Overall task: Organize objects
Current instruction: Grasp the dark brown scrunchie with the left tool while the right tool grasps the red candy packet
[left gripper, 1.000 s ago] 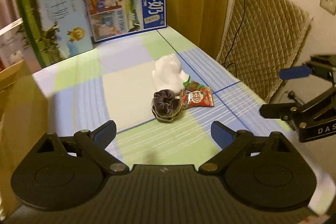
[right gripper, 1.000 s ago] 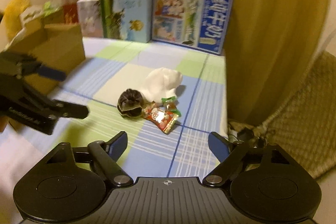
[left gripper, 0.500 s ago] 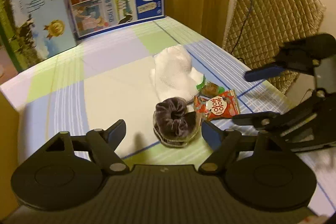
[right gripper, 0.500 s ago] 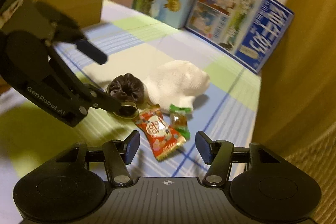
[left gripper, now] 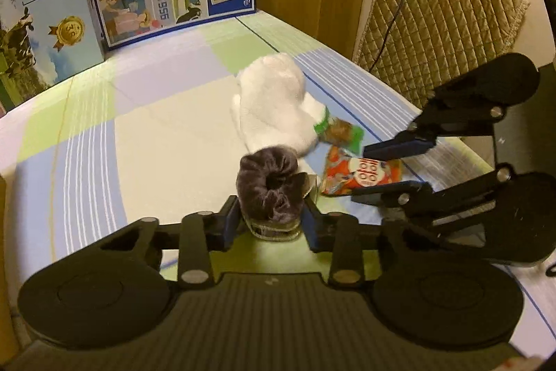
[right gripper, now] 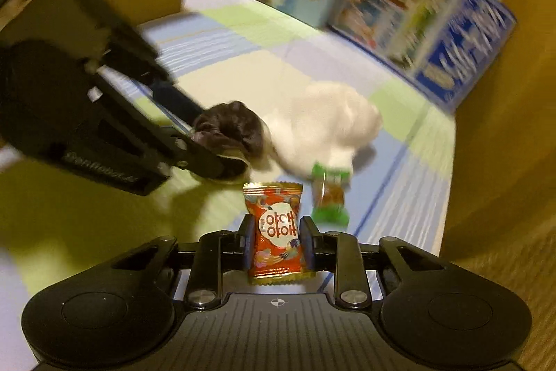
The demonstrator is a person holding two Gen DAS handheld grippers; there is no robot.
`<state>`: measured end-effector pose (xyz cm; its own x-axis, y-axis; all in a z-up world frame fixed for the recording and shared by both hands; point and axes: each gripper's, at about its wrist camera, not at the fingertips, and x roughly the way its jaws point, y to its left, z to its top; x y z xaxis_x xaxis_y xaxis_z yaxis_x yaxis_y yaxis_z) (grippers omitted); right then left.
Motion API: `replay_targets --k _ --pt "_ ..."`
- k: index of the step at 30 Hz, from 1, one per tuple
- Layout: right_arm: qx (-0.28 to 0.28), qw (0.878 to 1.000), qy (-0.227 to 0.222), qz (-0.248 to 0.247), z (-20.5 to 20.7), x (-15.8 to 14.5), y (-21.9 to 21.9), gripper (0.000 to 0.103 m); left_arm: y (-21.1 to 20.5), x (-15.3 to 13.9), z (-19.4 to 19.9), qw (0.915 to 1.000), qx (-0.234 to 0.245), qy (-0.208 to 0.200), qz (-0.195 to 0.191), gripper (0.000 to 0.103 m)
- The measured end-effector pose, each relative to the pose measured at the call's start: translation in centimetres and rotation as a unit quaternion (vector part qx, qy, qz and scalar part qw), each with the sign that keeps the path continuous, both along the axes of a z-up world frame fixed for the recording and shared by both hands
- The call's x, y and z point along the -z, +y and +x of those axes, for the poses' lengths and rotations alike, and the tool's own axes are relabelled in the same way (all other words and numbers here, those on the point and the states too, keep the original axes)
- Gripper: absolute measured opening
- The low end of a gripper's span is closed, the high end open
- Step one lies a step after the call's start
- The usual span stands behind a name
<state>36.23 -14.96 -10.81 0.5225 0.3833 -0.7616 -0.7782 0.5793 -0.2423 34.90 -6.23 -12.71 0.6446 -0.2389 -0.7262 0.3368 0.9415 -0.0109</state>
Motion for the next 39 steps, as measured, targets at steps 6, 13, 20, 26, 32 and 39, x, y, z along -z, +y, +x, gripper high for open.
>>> replay_targets --k 6,13,20,26,32,39 --pt "0.083 0.992 0.074 0.059 -2.7 -1.1 -1.6 0.024 1.1 -0.6 -4.6 0.9997 -0.02 0.004 -0.011 0.03" --pt "0.095 0.991 0.06 0.074 -4.3 -0.9 -2.0 0.039 1.5 -0.3 -6.4 0.9991 -0.039 -0.016 -0.005 0.041" --pt "0.094 0.99 0.052 0.093 -4.3 -0.4 -2.5 0.05 0.8 0.2 -3.9 0.9991 -0.021 -0.036 0.008 0.051" --pt "0.083 0.99 0.051 0.102 -4.4 -0.3 -2.4 0.038 0.2 1.2 -2.2 0.9998 -0.002 -0.022 -0.005 0.038" --pt "0.103 0.989 0.055 0.095 -4.5 -0.6 -2.0 0.025 0.3 0.5 -3.9 0.9997 -0.015 -0.007 -0.015 0.02" --pt "0.145 0.981 0.061 0.11 -5.1 -3.4 -2.7 0.024 1.8 -2.2 -7.4 0.9984 -0.048 0.002 -0.029 0.019"
